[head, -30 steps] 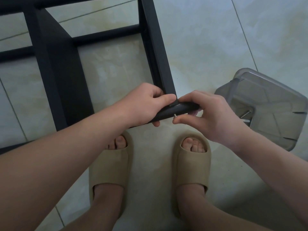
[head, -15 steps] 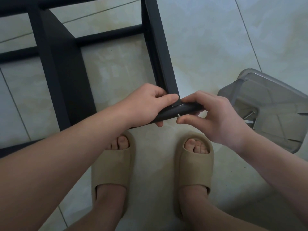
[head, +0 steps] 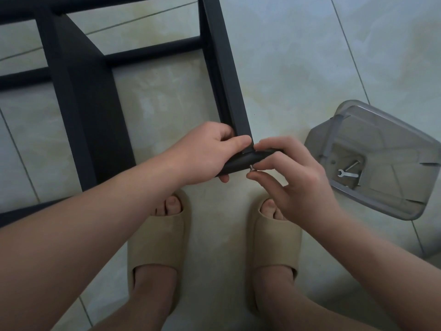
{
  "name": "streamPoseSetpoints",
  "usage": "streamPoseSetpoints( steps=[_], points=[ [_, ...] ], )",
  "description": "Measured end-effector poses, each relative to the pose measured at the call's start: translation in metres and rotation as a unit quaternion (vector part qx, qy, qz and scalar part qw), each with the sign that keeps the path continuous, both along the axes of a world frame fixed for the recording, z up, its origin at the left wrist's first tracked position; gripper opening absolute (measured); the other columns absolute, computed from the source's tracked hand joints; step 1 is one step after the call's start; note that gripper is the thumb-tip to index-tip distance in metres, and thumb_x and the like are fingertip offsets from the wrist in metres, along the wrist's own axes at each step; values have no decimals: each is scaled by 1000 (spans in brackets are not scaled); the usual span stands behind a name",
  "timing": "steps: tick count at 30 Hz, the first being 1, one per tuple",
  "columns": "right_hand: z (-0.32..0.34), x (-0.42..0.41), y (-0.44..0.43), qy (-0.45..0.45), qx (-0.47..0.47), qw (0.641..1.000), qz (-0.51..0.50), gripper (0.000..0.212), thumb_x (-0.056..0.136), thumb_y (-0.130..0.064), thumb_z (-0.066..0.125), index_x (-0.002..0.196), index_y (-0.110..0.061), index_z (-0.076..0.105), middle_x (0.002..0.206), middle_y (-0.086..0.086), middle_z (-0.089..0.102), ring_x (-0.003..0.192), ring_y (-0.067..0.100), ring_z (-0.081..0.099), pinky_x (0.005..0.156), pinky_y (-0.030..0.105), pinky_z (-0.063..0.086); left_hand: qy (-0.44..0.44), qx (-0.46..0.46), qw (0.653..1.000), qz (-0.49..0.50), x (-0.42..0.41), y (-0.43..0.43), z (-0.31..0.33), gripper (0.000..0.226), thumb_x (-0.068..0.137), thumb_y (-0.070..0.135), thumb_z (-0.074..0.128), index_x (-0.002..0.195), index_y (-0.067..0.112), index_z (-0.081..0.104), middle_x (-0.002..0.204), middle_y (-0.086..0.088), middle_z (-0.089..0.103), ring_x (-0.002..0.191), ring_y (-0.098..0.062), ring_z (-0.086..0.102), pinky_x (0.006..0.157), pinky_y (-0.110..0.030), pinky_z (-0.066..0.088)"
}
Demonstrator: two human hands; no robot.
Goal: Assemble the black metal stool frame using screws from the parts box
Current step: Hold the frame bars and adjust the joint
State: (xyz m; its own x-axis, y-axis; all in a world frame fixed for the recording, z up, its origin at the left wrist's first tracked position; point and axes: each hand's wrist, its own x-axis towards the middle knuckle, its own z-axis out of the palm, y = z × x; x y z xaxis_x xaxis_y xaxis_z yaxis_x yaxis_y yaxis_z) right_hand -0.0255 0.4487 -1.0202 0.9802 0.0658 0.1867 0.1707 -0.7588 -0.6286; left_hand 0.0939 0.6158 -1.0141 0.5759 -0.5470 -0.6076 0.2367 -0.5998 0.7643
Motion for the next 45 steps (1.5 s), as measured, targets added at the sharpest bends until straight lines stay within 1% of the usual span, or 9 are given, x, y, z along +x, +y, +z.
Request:
streamPoseSetpoints(
  steps=[5,11,20,27,29,33,37,40,45],
  points=[
    [-4,1,1,-21,-22,999,17,15,94,-8,68,85,3,65,99,15,62,93,40,60,78,48,49,-16,8,1000,4,-1,0,0,38,99,41,57,76,11,60,66,-3,69,54,-20,71,64,-40,55],
    [-8,0,10,-39,-20,999,-4,18,95,-8,64,82,4,63,96,17,61,92,43,60,78,50,48,-42,15,999,12,-2,0,1,39,100,39,55,76,9,62,60,0,70,50,-16,70,50,-23,47],
    [-3,2,9,4,22,999,-31,20,91,-13,70,78,1,62,95,12,60,92,40,60,76,48,48,-27,-2,1000,4,-1,1,1,39,101,39,54,80,7,63,69,-9,72,55,-22,71,68,-45,56],
    [3,-1,11,45,22,998,-45,21,91,-15,70,79,0,63,100,12,57,100,37,62,75,49,51,-17,-3,1000,3,0,2,1,39,101,40,54,82,7,64,72,-9,73,57,-22,72,67,-38,55],
    [7,2,9,78,40,995,-53,22,88,-18,75,79,-2,64,103,9,56,99,26,60,77,43,51,-17,-3,1000,2,0,2,1,39,101,40,54,82,8,64,70,-9,73,57,-22,72,66,-35,54],
    [16,10,1,170,125,973,-89,25,79,-18,86,81,-7,63,109,2,59,99,5,56,87,16,44,-16,-5,1000,2,0,2,1,39,101,40,54,84,7,64,69,-8,73,57,-21,72,68,-38,55],
    [19,15,-3,196,146,965,-95,30,74,-19,88,81,-8,61,102,1,61,99,7,59,88,15,44,-19,-6,1000,-1,0,2,1,39,101,40,54,85,6,65,73,-9,73,57,-21,72,69,-41,56],
    [19,17,-5,176,123,974,-73,31,75,-19,88,78,-4,62,99,7,60,96,6,59,85,19,46,-15,-2,1000,-6,1,1,2,39,102,40,53,87,6,65,75,-9,74,58,-21,72,69,-39,55],
    [20,18,-5,178,91,978,-55,31,77,-25,87,80,-8,62,97,3,55,95,25,62,79,51,51,-16,5,1000,-9,1,1,4,41,102,40,52,87,5,64,75,-9,74,57,-20,72,66,-35,53]
  ],
)
